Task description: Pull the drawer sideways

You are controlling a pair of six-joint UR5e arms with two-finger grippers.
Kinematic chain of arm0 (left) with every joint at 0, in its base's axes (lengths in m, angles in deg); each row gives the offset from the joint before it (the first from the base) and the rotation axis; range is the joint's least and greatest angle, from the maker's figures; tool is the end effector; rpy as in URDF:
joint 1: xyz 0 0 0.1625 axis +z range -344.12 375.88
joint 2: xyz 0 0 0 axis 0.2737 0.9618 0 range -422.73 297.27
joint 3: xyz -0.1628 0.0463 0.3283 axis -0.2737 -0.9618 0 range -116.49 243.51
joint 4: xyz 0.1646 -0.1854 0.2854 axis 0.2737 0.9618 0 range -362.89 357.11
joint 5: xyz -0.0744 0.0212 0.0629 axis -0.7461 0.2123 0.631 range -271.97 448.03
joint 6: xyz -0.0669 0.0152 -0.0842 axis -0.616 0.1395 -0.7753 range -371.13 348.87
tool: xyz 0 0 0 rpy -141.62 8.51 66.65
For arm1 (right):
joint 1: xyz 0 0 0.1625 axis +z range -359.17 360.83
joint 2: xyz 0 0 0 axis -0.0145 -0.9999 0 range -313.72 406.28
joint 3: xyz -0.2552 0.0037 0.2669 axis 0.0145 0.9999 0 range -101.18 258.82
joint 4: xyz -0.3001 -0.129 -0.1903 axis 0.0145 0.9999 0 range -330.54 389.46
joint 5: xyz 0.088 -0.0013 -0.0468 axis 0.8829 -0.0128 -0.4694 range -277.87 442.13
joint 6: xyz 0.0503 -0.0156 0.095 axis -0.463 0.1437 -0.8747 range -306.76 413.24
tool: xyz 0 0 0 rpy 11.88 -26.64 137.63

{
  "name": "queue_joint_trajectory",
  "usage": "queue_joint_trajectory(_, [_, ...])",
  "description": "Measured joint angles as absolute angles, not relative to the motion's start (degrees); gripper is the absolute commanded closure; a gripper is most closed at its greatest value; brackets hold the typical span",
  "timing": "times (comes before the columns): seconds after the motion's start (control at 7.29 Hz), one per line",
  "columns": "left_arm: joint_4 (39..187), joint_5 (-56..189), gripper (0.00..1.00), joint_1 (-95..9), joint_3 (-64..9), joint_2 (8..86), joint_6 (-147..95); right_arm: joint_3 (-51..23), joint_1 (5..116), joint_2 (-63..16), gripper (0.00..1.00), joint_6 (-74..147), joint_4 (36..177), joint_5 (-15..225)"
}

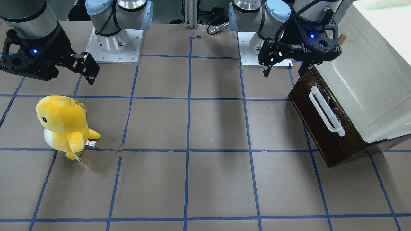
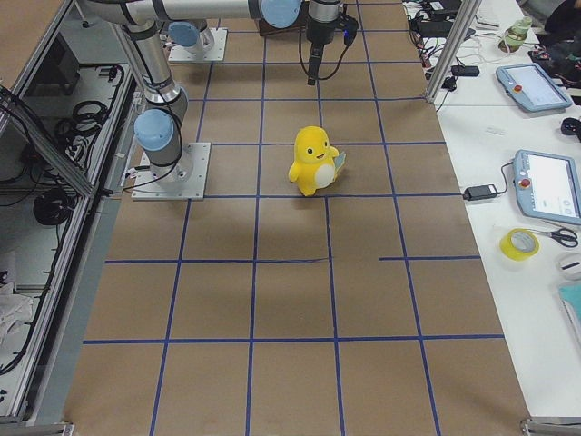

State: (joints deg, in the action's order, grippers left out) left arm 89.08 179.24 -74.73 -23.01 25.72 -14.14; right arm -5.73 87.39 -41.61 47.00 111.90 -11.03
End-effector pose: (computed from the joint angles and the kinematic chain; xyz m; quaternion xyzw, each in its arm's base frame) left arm -0.1358 -0.4463 0.4598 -0.0211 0.9994 -0.0271 0.0097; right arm 0.0996 -0.4650 0.4366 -0.0833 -0.9955 -0.0361 0.0285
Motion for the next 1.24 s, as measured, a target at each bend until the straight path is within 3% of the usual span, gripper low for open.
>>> queue_joint_trajectory(0.82, [88.83,179.29,0.0,-74.96,-23.26,26.21,-14.66,-5.73,87.4,-41.62,0.0,47.0,111.9,-11.03])
queue_joint_trajectory(1.24, [84.44,190.95,0.0,-77.82,-26.28,30.42,-18.34,-5.73,87.4,-41.61,0.0,47.0,111.9,-11.04])
